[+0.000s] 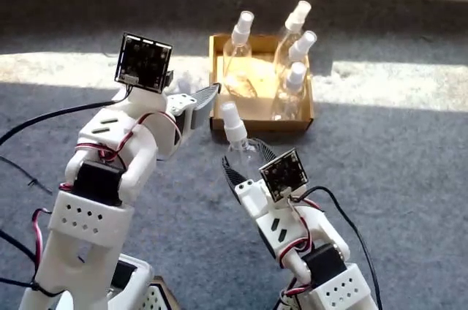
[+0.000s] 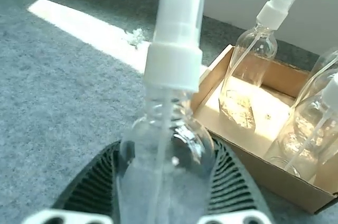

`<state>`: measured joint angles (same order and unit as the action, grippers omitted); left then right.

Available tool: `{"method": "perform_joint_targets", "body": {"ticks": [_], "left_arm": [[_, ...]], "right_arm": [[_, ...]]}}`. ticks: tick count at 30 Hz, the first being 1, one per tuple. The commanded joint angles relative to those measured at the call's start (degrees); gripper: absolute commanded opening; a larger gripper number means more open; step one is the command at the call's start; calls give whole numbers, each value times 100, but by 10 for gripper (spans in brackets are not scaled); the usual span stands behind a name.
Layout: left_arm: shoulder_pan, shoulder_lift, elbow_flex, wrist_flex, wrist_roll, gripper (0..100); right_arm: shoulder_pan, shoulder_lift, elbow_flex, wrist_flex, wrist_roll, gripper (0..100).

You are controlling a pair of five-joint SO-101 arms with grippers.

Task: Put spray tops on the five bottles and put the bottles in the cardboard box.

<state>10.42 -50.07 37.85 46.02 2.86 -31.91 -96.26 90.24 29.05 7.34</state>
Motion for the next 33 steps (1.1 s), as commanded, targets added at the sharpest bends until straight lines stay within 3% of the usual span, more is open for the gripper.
{"method": "perform_joint_targets", "body": {"ticks": [1, 6, 12, 20, 29, 33], "left_arm": [[286, 13, -277, -123, -44, 270], [804, 40, -75, -44, -79, 270], [840, 4, 664, -62, -88, 270], [1481, -4, 699, -35, -88, 270], [1525, -4, 127, 0, -79, 270], [1499, 4, -822, 580, -97, 270]], "right_arm": [[31, -101, -57, 31, 105, 4], [40, -101, -66, 40, 97, 4], [48, -101, -66, 48, 79, 4], [57, -92, -66, 48, 79, 4], [57, -92, -48, 48, 88, 4], [57, -92, -40, 40, 79, 4]]}}
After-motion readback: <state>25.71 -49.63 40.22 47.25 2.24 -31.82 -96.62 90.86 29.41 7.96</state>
